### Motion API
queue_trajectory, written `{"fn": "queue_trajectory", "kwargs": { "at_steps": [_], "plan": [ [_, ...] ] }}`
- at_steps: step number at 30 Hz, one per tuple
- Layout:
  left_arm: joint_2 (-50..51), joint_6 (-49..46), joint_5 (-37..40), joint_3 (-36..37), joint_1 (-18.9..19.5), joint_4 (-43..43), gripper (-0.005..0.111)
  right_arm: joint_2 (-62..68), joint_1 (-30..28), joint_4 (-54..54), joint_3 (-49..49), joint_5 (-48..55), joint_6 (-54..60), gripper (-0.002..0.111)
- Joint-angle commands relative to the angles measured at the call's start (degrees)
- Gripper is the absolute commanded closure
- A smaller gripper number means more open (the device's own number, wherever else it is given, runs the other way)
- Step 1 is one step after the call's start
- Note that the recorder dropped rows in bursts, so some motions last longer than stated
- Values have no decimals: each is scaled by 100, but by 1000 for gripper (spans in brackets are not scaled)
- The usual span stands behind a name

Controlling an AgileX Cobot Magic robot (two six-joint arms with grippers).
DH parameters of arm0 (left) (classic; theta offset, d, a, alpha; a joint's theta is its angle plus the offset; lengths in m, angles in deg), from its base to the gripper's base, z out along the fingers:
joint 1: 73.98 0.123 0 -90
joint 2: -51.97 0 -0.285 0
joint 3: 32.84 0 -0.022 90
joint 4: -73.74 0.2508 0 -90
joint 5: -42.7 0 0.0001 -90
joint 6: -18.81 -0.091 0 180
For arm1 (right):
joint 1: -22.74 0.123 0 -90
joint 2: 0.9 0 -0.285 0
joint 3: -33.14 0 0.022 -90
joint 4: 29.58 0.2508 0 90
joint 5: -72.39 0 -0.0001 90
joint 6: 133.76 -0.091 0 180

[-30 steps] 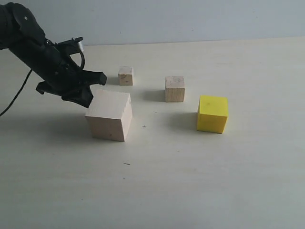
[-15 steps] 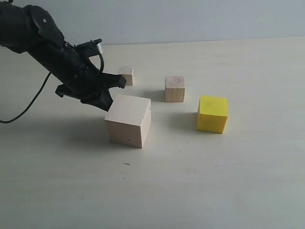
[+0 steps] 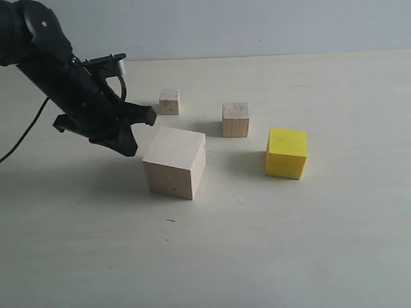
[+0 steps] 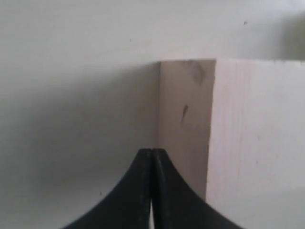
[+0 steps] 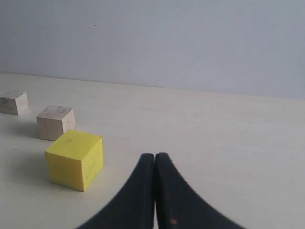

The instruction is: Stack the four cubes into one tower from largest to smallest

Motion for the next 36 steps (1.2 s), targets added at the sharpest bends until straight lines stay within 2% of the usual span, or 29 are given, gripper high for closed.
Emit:
{"fn": "queue_trajectory", "kwargs": {
  "at_steps": [1, 6, 13, 17, 21, 36],
  "plan": [
    [-506, -165, 82, 693, -94, -349, 107, -23, 5, 22, 27, -98, 2, 108],
    [-811, -903, 69, 1346, -246, -1455, 107, -23, 5, 22, 27, -98, 2, 108],
    [-811, -1760, -265, 1582, -697, -2880, 107, -23, 5, 22, 27, -98, 2, 108],
    [-811, -1750, -732, 1582, -993, -2977, 107, -23, 5, 22, 27, -98, 2, 108],
    [-709, -1750, -901, 1582, -1121, -2929, 107, -23, 5, 44, 27, -98, 2, 108],
    [-508, -1688, -1605, 1582, -1121, -2716, 107, -23, 5, 79, 27, -98, 2, 108]
  ]
}}
